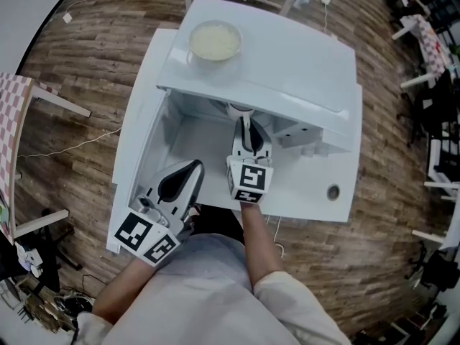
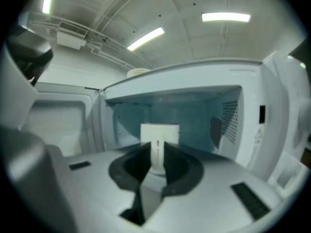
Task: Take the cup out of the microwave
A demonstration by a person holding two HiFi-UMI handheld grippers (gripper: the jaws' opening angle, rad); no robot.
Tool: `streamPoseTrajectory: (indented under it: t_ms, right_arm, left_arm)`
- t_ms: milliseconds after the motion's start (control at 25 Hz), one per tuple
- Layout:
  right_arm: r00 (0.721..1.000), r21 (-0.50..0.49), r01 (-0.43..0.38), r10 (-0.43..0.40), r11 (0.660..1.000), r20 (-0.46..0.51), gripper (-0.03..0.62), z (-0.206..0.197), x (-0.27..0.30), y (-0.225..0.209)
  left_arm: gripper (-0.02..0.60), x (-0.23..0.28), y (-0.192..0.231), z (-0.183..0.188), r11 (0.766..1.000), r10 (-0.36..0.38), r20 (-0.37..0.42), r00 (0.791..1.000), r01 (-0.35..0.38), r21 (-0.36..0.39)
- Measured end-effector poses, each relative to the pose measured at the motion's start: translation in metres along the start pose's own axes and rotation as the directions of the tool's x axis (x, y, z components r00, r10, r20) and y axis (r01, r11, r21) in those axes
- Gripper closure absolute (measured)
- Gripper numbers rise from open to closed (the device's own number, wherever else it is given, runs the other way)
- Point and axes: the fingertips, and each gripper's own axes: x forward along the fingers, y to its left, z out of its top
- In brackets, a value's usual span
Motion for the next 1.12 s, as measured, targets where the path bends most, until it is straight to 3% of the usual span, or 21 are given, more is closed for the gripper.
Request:
streamPoseTrajectory:
  t_ms: [1120]
  right_arm:
    - [1.0, 0.005, -0.01, 0.01, 1.0, 0.012, 0.525, -0.004, -0.06, 0.014]
  left_arm:
    - [0.571, -0.026, -0.032, -0.005, 0.998, -0.053, 0.015, 0.998, 0.052, 0.035]
